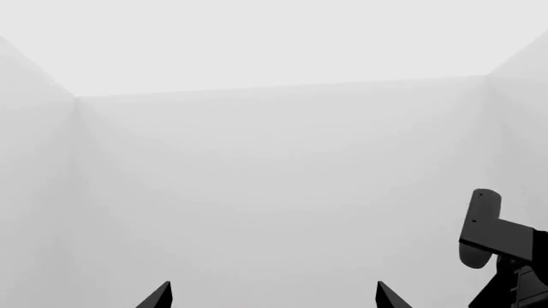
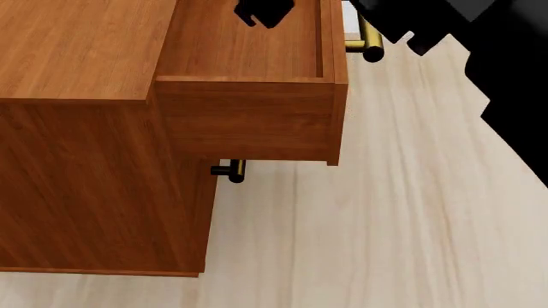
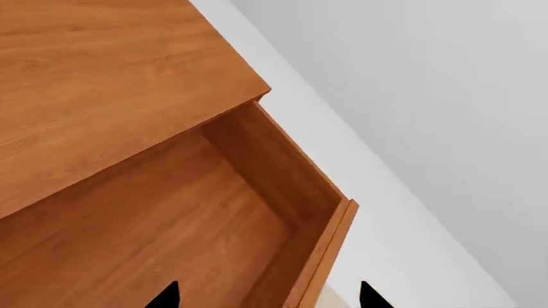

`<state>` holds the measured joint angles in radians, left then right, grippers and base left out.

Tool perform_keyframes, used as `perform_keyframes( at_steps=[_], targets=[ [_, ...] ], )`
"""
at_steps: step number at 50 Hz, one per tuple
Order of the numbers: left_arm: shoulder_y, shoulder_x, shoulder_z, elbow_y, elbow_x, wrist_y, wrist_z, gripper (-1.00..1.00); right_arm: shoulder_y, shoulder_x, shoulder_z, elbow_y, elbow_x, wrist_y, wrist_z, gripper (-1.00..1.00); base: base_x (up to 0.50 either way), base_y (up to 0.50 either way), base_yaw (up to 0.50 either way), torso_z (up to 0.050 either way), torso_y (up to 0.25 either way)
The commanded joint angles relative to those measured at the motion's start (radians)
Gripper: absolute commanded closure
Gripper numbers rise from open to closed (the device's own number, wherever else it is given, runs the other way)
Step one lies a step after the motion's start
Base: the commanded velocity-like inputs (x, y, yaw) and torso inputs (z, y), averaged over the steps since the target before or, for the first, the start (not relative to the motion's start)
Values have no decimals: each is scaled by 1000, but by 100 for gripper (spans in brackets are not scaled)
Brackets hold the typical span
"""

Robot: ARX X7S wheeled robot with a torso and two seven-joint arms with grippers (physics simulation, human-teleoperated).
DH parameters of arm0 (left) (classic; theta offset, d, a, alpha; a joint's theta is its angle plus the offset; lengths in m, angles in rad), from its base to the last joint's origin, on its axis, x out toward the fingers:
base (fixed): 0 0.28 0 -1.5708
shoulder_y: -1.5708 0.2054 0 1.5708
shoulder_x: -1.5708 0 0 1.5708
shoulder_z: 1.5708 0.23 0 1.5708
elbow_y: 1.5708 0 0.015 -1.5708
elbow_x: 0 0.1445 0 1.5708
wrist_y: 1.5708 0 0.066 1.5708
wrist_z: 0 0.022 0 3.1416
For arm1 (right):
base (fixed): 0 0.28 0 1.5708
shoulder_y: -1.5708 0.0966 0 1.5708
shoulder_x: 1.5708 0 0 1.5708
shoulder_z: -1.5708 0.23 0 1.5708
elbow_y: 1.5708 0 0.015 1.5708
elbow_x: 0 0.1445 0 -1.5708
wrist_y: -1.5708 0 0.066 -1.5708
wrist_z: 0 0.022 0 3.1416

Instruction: Close the bottom drawer of the cabinet and open the top drawer.

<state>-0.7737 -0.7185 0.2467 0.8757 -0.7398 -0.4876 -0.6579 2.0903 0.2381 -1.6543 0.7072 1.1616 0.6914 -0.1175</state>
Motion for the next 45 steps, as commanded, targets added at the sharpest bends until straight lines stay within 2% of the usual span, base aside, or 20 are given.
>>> perform_keyframes(
  at_steps=[1, 45],
  targets=[
    [2, -3, -2, -2, -2, 6, -1, -100, -15, -22, -30, 21, -30, 8, -31, -100, 0, 0, 0, 0, 0],
    [6, -17, -2, 8, -12, 11, -15, -100, -94, -24, -99, 52, -77, 63, -71, -100, 0, 0, 0, 0, 0]
  ],
)
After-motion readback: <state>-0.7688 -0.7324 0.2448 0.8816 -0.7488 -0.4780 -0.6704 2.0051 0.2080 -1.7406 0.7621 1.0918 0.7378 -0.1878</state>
